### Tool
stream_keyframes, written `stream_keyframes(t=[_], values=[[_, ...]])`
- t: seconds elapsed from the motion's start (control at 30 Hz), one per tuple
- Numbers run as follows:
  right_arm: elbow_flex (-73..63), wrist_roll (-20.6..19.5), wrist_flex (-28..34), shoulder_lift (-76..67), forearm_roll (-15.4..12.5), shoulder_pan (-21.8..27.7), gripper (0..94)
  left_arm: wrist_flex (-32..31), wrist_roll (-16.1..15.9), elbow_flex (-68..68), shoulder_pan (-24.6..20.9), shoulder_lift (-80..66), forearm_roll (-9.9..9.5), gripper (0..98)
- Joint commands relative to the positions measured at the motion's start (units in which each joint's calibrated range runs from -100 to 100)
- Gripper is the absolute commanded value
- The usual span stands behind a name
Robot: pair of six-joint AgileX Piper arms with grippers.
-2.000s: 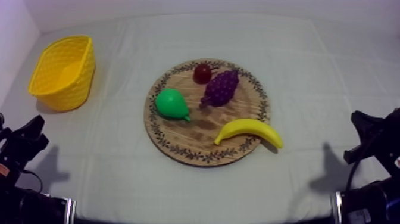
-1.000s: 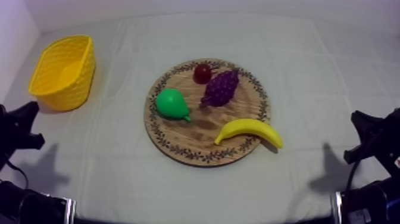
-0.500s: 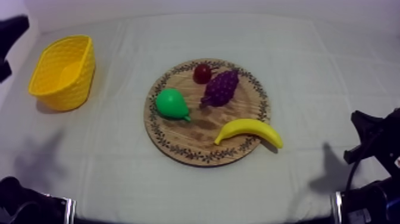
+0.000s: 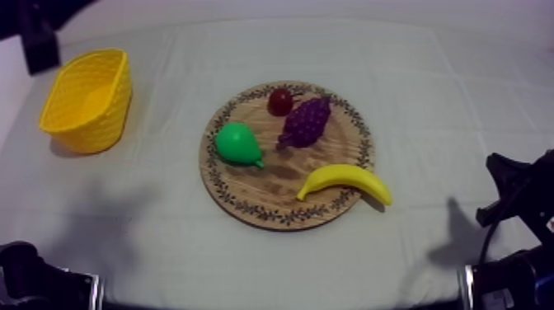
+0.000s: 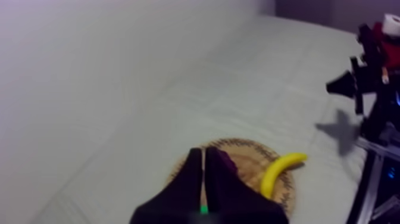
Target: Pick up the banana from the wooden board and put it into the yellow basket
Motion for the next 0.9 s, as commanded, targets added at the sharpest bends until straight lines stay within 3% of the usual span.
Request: stream_keyframes(t=[0.0,0.23,0.53,0.7,0.87], values=[[-0.03,-0.02,-0.02,-0.04,-0.03,-0.03,0.5,0.14,1.30,0.58,4.16,2.73,-1.14,0.7],[-0.03,0.00,-0.02,-0.04,-0.03,-0.03,0.5,0.81,3.86,3.37,7.37,9.12,-2.05,0.7],[-0.03,0.02,-0.02,-0.04,-0.03,-0.03,0.5,0.83,6.95,8.28,7.91,16.22,-1.86,0.8],[-0.03,0.02,-0.02,-0.04,-0.03,-0.03,0.5,-1.28,7.66,10.95,7.08,19.61,-1.14,0.9],[-0.03,0.03,-0.02,-0.04,-0.03,-0.03,0.5,-3.76,6.94,12.31,5.76,22.54,1.13,1.0]])
